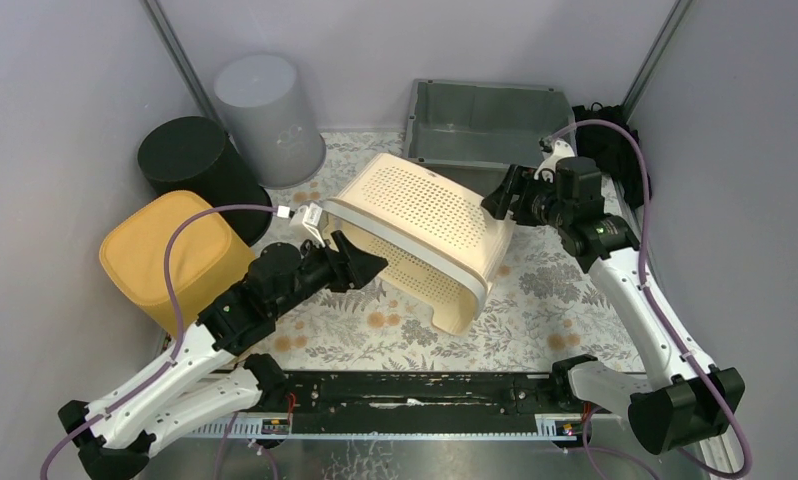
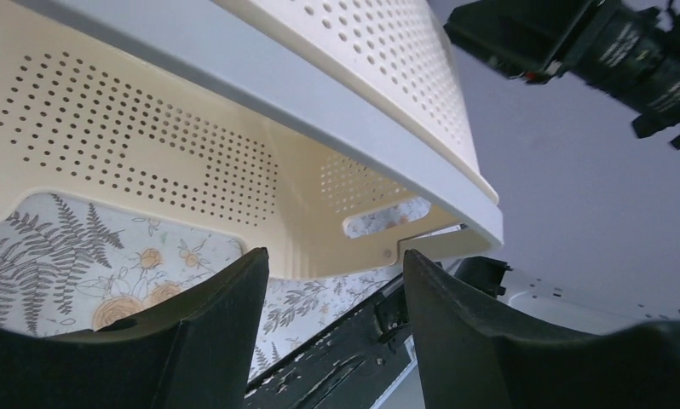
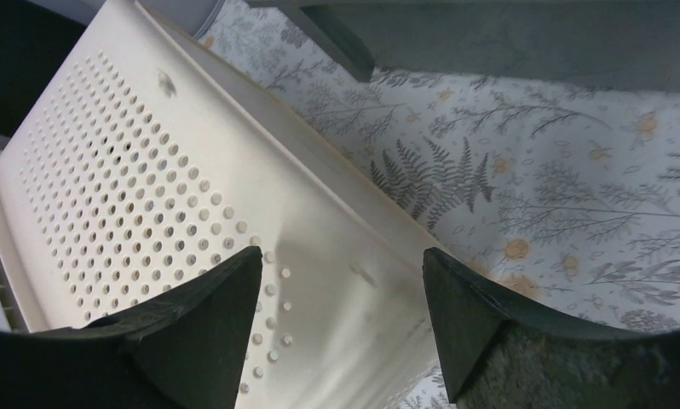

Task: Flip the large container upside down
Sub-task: Turn the container upside down at the center of the board.

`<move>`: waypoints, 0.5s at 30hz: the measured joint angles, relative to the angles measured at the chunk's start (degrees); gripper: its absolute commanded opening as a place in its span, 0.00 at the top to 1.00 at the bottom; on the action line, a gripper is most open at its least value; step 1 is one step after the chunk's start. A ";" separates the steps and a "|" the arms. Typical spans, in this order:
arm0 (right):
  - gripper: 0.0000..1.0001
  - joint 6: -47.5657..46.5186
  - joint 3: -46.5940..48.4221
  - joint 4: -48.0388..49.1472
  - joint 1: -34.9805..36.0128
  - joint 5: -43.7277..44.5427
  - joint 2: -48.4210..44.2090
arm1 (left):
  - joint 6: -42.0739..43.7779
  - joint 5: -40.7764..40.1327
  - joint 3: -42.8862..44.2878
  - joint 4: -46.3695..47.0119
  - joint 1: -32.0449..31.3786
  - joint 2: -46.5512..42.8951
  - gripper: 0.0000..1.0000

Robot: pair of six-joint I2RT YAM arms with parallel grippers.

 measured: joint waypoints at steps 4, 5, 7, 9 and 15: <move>0.30 0.48 -2.91 2.36 -0.07 -3.48 -0.22 | -0.66 0.09 1.25 0.42 0.00 0.15 0.32; 0.30 0.55 -3.54 3.10 -0.11 -4.46 -0.52 | -0.76 0.09 1.51 0.48 0.00 0.35 0.31; 0.32 0.83 -4.50 4.00 -0.22 -5.84 -1.44 | -0.81 0.09 2.14 0.90 0.00 1.18 0.31; 0.33 1.14 -6.10 4.87 -0.22 -7.52 -3.06 | -0.83 0.09 2.71 1.40 0.00 2.23 0.30; 0.37 2.78 -11.28 5.62 -0.22 -12.00 -8.90 | -0.83 0.11 2.93 2.64 0.00 4.39 0.30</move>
